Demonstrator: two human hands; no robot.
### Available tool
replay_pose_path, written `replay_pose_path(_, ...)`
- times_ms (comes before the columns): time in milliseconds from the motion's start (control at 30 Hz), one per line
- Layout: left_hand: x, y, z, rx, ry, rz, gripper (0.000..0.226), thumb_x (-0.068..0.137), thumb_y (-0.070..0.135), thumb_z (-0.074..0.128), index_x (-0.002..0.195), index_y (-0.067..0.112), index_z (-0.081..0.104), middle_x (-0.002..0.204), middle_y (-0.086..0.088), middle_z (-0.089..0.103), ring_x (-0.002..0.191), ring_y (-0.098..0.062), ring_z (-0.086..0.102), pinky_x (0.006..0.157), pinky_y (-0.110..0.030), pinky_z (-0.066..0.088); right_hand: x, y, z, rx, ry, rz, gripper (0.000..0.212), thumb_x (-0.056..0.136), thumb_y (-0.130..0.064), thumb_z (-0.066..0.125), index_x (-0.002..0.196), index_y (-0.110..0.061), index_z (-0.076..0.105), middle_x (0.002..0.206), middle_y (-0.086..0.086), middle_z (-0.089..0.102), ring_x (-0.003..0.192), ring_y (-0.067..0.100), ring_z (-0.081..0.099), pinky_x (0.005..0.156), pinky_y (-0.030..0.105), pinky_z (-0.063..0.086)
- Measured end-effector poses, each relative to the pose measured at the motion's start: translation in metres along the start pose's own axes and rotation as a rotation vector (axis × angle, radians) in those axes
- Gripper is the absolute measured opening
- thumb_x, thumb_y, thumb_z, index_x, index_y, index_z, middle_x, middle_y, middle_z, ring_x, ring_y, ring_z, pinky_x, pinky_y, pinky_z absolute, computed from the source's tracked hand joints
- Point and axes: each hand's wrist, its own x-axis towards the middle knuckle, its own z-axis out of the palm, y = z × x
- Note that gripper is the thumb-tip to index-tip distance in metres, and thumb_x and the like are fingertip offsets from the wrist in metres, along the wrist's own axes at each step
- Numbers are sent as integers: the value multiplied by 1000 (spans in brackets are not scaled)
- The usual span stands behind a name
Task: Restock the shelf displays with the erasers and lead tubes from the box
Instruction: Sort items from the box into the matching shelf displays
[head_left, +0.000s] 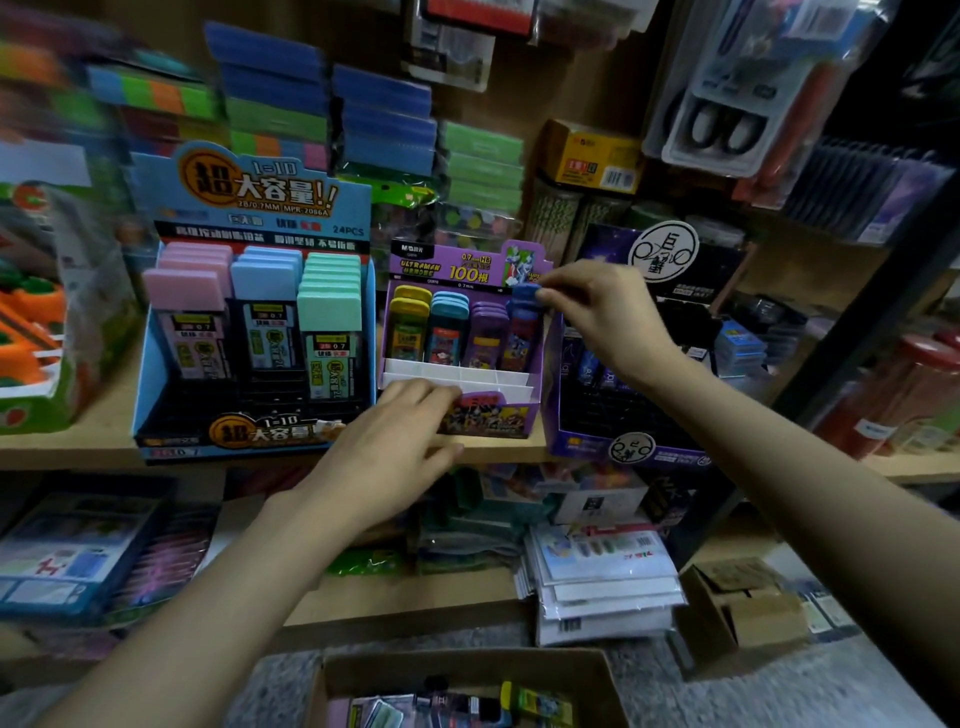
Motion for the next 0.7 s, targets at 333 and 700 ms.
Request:
replay_pose_path(333, -12, 12, -10, -126, 64, 91, 44, 93, 28, 52, 136, 20, 42, 133, 4, 43, 123, -13, 41, 100, -36, 40, -19, -10, -3, -14, -69, 140, 24, 86, -24, 66, 105, -10, 62, 102, 6, 55, 99, 21, 51, 84, 29, 41)
replay_pose_path(700, -116, -6, 143, -218, -432, -160, 18, 90, 19, 56, 107, 13, 59, 105, -3, 59, 99, -22, 58, 84, -31, 45, -224, -17, 3, 82, -783, 258, 20, 89, -22, 63, 106, -12, 64, 104, 4, 67, 93, 18, 62, 78, 28, 45)
